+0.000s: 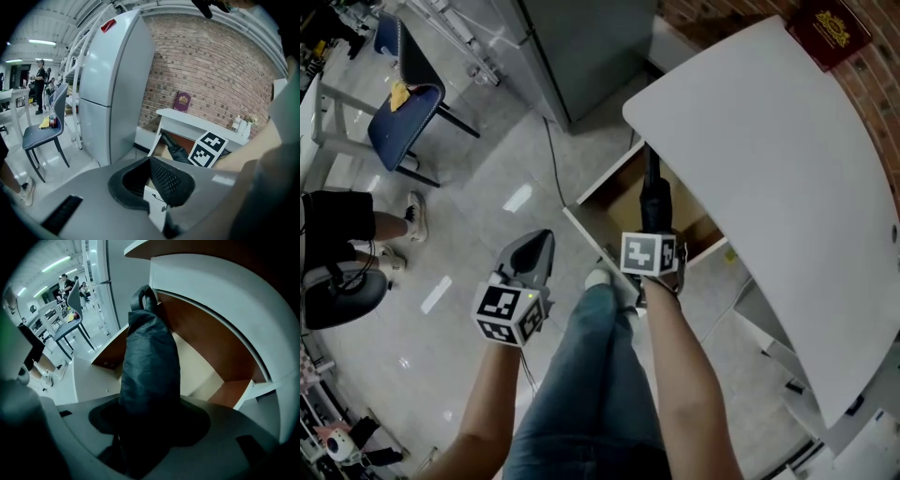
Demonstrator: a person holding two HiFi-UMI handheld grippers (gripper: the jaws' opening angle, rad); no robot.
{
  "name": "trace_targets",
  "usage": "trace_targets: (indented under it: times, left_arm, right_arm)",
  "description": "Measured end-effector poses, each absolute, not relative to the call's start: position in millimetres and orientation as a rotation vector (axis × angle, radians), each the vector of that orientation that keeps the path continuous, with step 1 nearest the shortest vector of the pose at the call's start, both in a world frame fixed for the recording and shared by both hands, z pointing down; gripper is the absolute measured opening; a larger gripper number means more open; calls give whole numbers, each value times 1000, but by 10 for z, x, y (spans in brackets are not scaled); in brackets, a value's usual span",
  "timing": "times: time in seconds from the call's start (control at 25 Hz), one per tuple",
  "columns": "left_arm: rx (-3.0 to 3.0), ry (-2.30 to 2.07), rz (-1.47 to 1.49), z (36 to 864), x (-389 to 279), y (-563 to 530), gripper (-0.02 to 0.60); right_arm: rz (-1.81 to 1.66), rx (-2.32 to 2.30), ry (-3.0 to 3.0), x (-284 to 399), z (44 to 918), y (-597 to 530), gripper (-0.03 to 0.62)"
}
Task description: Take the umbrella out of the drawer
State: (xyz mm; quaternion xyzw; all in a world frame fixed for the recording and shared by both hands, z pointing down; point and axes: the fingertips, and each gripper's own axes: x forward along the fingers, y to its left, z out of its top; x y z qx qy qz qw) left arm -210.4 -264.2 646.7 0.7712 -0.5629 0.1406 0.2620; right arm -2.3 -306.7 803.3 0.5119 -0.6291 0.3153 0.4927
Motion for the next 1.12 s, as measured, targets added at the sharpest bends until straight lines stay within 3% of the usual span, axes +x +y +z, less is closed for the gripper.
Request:
trace_targets:
  times: [1.12]
  left_arm:
    - [2184, -1586, 339, 4986, -1895, -2347, -2]
  right_arm:
    - [572, 931, -1747, -18, 6385, -2480, 253]
